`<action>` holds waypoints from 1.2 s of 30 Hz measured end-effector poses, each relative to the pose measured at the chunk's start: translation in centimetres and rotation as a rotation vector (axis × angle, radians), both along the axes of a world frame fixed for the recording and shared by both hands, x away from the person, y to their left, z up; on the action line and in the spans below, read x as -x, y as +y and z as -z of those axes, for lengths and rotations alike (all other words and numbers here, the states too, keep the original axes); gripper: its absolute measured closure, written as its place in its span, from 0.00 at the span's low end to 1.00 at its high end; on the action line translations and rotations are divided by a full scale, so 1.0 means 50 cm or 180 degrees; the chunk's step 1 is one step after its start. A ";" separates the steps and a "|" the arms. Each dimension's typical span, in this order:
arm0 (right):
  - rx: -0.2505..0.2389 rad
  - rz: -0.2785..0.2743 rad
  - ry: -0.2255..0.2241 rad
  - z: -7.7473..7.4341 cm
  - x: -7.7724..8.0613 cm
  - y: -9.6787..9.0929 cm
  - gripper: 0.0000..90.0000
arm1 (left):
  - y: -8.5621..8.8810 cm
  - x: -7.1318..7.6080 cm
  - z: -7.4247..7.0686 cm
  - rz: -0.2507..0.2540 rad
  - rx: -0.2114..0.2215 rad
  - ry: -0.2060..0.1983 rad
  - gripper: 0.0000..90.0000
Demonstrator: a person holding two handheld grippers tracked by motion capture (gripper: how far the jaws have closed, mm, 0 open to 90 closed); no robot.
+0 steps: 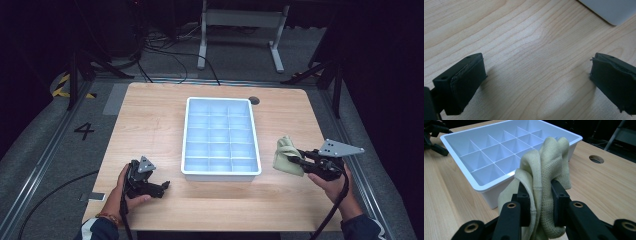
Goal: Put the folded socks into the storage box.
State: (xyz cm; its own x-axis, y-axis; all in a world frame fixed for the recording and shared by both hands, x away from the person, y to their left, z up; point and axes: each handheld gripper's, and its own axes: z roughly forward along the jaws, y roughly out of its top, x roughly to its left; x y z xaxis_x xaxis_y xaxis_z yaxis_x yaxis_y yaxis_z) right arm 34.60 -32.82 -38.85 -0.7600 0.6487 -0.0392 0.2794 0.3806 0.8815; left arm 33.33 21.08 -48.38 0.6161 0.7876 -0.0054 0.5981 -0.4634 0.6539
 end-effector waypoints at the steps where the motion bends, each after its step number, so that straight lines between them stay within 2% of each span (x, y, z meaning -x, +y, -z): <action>1: 0.0009 -0.0008 -0.0010 -0.001 -0.002 0.002 0.81 | 0.000 0.000 0.000 0.0000 0.0000 0.0000 0.00; 31: 0.0073 -0.0155 -0.0074 -0.024 -0.048 0.082 0.81 | 0.000 0.000 0.000 0.0000 0.0001 -0.0001 0.00; 36: 0.0076 -0.0227 -0.0062 -0.022 -0.058 0.098 0.81 | 0.000 0.000 0.000 -0.0001 0.0001 0.0000 0.00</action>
State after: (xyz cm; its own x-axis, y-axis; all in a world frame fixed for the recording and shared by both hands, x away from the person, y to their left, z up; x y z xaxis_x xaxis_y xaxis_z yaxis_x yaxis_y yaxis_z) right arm 37.51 -27.94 -37.74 -0.8032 0.5917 -0.0693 0.2337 0.4199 0.8770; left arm 33.33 21.07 -48.38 0.6159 0.7878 -0.0056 0.5981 -0.4631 0.6541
